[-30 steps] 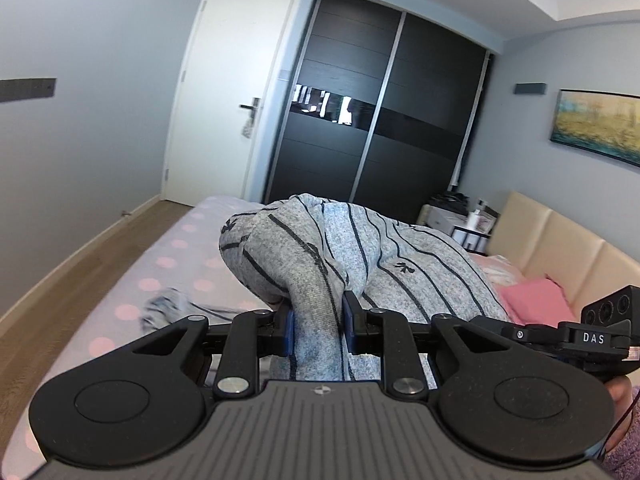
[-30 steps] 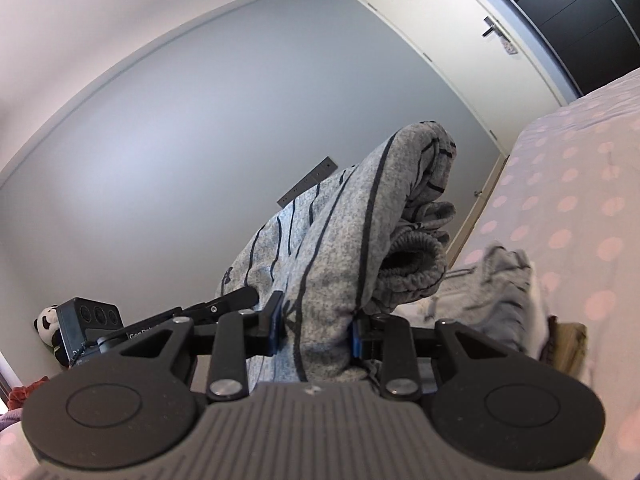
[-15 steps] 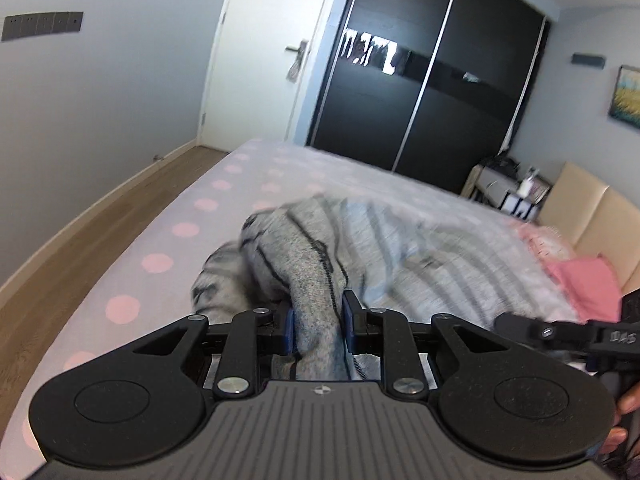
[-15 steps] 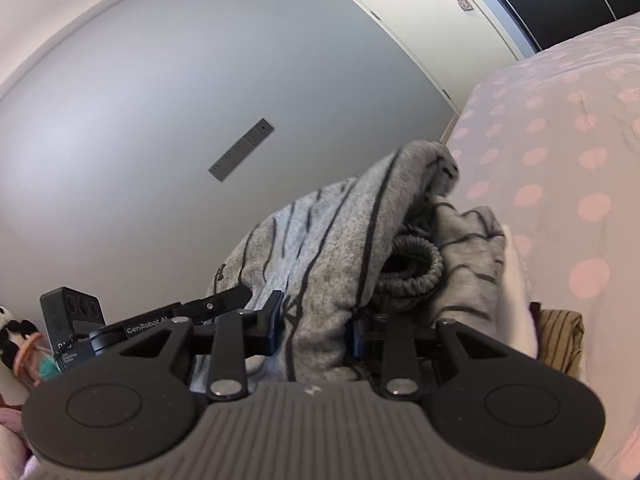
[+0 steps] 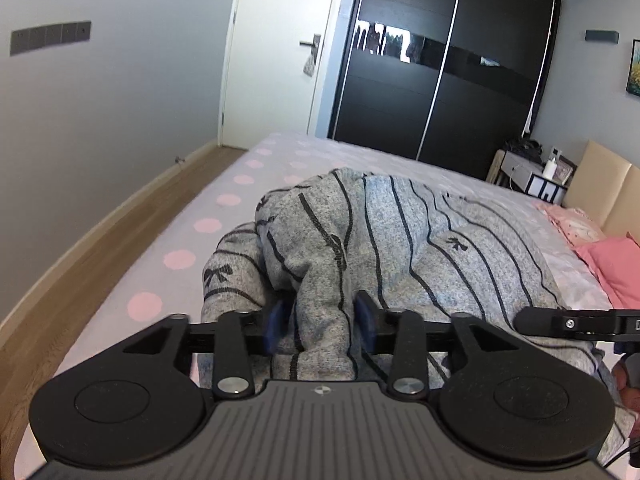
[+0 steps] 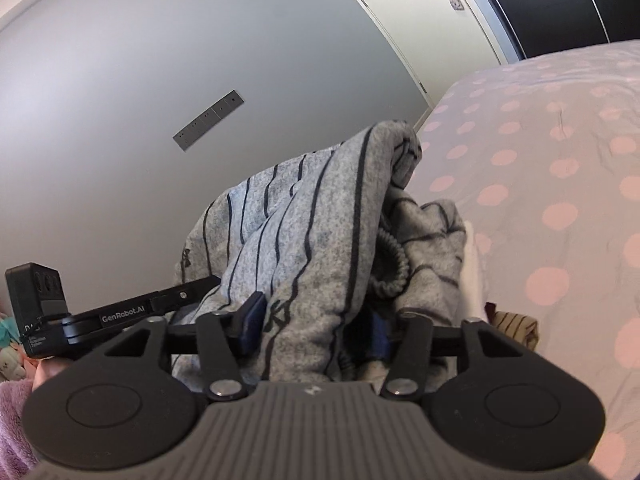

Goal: Fold clothes
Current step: 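Lift the folded striped shirt with both grippers and carry it toward the clothes stack, then lower the shirt onto the clothes stack and open both grippers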

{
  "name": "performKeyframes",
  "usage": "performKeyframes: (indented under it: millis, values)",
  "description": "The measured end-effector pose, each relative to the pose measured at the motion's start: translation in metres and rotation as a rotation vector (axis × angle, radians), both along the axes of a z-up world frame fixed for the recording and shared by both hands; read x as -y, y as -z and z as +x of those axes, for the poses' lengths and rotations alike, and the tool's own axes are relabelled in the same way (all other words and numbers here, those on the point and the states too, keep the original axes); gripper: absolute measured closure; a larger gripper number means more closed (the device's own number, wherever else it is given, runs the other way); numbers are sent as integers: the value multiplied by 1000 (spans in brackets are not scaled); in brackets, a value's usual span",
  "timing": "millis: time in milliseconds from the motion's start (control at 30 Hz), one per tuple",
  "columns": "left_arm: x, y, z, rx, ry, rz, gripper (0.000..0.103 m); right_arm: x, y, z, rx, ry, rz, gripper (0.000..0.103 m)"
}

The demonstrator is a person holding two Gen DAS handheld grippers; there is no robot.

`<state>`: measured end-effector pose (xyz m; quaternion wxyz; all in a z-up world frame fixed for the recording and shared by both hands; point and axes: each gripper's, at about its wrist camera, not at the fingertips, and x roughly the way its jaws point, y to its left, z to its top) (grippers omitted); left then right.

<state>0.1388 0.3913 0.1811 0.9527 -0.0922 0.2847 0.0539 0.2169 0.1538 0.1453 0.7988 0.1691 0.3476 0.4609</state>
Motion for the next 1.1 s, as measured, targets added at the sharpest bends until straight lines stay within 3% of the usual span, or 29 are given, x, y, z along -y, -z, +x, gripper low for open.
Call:
performKeyframes:
  millis: [133, 267, 467, 600, 767, 1100]
  values:
    - [11, -1, -7, 21, -19, 55, 48, 12, -4, -1, 30, 11, -10, 36]
    - [21, -6, -14, 38, -55, 84, 37, 26, -4, -3, 67, 6, -3, 22]
    - [41, -23, -27, 102, -98, 158, 35, 51, -15, -18, 150, 23, -25, 16]
    - [59, -43, -48, 195, -124, 176, 33, 78, -18, -36, 215, 44, -38, 11]
    - [96, -60, -78, 248, -83, 157, 28, 123, -13, -72, 318, 72, -60, 10]
    - [204, -72, -135, 233, 66, 169, 27, 222, -12, -159, 413, 175, -78, 5]
